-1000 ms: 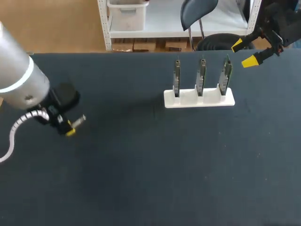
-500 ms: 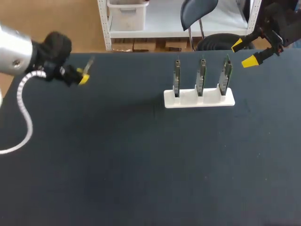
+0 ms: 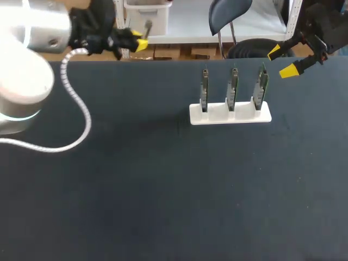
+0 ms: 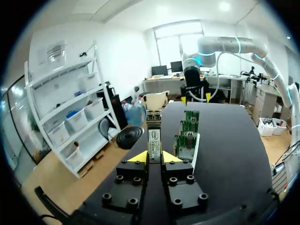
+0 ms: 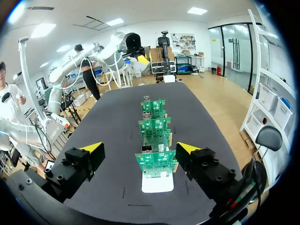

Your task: Pick up the optical module with the left hand, and insert it into the network port with the right hand.

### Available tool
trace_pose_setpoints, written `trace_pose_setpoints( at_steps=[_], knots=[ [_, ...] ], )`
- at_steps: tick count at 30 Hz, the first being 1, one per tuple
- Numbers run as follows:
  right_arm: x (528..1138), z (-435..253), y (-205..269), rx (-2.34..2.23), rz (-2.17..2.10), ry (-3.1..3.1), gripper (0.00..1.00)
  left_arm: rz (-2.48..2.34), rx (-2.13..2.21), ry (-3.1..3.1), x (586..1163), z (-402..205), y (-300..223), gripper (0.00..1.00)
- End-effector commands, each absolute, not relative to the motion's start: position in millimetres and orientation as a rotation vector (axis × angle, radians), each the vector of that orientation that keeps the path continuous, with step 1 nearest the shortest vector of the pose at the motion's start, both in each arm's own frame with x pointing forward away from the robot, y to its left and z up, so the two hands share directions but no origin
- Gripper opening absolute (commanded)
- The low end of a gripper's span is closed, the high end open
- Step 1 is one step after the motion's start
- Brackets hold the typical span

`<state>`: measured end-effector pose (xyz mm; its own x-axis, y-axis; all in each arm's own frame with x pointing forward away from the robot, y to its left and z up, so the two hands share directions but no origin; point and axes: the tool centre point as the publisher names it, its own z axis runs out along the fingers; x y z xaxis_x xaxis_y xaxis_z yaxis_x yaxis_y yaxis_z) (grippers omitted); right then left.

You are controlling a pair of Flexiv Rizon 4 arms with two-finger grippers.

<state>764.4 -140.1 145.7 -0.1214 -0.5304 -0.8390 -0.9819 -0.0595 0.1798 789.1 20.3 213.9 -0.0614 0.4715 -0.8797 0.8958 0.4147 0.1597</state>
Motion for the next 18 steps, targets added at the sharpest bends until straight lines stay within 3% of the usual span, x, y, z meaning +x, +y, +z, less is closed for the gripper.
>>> trace_pose_setpoints(
  at_steps=[1, 18],
  knots=[
    [768, 145, -140, -1.622, 1.105, 1.683, 1.00, -0.770, 1.205, 1.494, 816, 210, -21, 0.00],
    [768, 145, -140, -1.622, 1.105, 1.683, 1.00, -1.053, 1.285, 1.232, 814, 242, -132, 0.00]
  ],
)
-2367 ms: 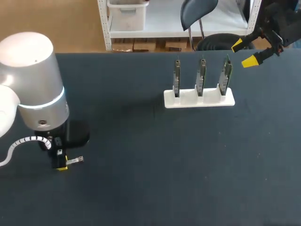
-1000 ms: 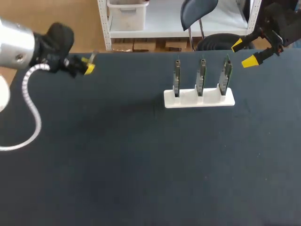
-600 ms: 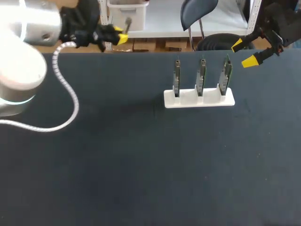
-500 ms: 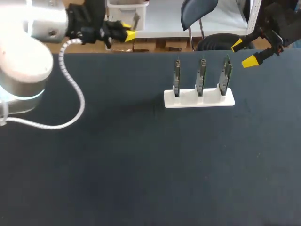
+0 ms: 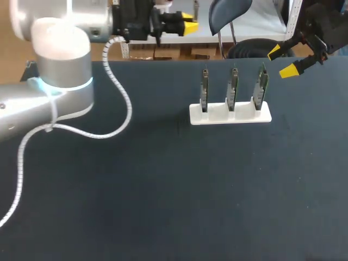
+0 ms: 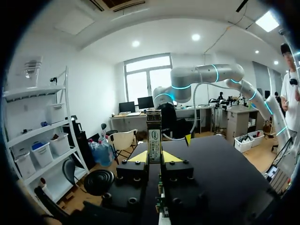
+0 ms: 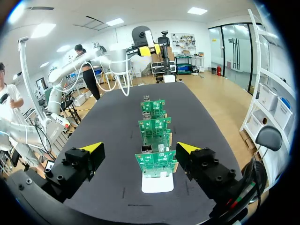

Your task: Pick up the optical module with the left hand, and insert it into the network port with the right hand.

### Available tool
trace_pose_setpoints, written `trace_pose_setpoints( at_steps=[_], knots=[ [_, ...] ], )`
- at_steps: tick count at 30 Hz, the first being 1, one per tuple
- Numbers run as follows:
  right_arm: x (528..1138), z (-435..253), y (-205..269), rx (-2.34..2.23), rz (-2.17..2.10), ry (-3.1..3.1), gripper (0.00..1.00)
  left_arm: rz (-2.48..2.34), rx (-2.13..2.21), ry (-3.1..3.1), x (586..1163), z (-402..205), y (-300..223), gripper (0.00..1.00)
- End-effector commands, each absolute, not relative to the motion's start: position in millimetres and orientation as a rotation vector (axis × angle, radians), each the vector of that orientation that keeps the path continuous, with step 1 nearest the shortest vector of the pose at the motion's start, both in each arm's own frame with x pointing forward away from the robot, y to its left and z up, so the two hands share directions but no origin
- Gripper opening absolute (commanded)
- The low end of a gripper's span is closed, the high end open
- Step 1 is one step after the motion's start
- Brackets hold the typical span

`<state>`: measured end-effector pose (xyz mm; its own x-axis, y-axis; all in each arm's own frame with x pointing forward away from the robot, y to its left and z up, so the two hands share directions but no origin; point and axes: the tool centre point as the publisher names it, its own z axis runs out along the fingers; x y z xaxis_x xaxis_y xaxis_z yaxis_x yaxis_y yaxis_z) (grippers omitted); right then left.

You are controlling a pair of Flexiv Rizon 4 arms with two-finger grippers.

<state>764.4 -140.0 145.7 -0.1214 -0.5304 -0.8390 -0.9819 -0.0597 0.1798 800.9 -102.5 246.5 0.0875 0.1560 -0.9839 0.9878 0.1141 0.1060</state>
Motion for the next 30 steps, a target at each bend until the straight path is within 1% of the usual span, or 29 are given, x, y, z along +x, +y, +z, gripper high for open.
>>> trace_pose_setpoints(
  at_steps=[1, 13, 30],
  knots=[
    [768, 145, -140, -1.622, 1.105, 1.683, 1.00, -1.080, 1.278, 1.224, 813, 243, -139, 0.00],
    [768, 145, -140, -1.622, 1.105, 1.683, 1.00, -1.172, 1.236, 1.214, 806, 241, -183, 0.00],
    [768, 145, -140, -1.622, 1.105, 1.683, 1.00, -1.207, 1.257, 1.259, 794, 234, -220, 0.00]
  ],
)
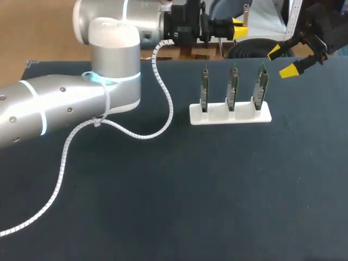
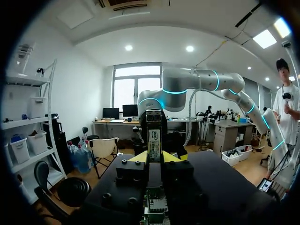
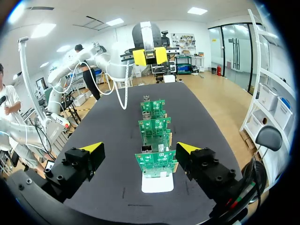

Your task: Pick up the optical module with the left hand, and insert it into the network port with the right hand.

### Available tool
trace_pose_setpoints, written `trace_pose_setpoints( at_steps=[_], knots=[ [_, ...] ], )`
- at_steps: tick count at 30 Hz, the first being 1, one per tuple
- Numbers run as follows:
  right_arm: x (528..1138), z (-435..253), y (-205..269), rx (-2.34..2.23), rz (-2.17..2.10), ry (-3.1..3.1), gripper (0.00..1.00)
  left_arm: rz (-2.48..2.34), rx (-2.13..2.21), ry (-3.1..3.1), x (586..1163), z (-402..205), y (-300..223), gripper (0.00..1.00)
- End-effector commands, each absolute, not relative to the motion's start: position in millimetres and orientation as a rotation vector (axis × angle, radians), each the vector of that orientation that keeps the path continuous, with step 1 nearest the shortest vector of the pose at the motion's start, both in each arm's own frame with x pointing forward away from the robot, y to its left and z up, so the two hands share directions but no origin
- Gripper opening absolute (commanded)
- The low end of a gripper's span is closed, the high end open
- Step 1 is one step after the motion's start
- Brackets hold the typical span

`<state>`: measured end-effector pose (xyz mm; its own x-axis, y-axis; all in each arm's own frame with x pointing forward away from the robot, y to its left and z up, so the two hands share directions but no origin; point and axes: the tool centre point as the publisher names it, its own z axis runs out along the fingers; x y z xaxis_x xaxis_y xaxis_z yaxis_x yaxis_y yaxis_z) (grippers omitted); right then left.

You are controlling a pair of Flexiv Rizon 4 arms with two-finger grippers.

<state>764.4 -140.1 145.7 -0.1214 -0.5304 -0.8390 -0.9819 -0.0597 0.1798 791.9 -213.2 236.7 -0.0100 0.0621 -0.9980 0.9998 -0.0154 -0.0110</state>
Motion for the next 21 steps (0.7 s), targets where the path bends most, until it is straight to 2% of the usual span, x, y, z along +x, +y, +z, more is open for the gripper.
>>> trace_pose_setpoints(
  at_steps=[1, 21],
  knots=[
    [768, 145, -140, -1.622, 1.105, 1.683, 1.00, -1.209, 1.254, 1.263, 793, 233, -222, 0.00],
    [768, 145, -140, -1.622, 1.105, 1.683, 1.00, -1.239, 1.265, 1.332, 781, 215, -243, 0.00]
  ],
)
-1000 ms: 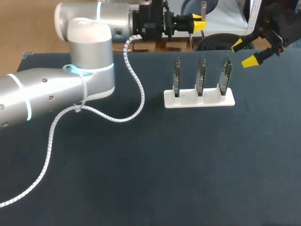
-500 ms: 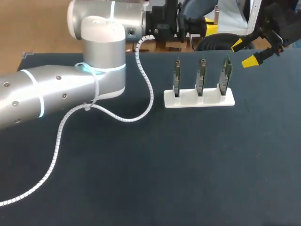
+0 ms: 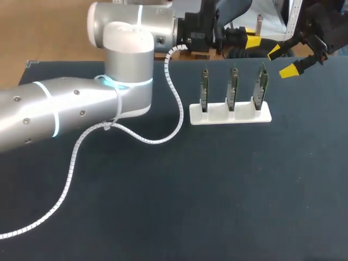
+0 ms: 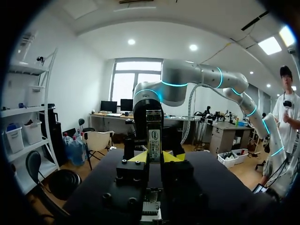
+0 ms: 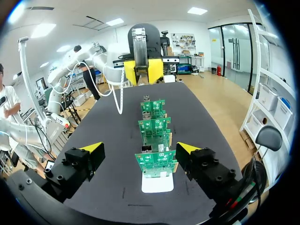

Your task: Pick up the optical module with the left hand, and insert it into the network port with the right hand.

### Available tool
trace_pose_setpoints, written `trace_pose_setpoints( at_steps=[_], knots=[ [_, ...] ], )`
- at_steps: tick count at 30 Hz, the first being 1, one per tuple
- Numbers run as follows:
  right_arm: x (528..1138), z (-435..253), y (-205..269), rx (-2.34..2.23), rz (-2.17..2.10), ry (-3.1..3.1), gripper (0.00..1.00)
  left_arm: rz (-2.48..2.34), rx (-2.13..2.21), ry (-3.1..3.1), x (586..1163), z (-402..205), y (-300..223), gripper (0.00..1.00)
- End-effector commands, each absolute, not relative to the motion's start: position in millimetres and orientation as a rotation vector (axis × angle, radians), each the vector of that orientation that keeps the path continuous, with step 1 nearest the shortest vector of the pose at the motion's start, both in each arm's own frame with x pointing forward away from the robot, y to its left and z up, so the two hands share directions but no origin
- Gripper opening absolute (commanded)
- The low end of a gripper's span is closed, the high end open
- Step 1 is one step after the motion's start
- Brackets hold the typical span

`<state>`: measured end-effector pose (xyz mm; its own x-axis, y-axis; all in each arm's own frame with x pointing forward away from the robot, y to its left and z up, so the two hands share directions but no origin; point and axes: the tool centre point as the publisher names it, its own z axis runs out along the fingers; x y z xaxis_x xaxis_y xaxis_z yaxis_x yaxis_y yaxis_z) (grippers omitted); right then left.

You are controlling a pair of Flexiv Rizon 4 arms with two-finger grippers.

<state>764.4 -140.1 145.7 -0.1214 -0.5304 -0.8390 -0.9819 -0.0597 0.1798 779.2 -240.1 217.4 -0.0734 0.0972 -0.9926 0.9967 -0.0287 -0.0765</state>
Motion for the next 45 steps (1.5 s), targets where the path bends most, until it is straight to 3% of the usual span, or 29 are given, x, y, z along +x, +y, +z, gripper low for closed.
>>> trace_pose_setpoints(
  at_steps=[1, 45],
  knots=[
    [768, 145, -140, -1.622, 1.105, 1.683, 1.00, -1.236, 1.261, 1.338, 781, 214, -244, 0.00],
    [768, 145, -140, -1.622, 1.105, 1.683, 1.00, -1.180, 1.233, 1.436, 771, 190, -269, 0.00]
  ],
)
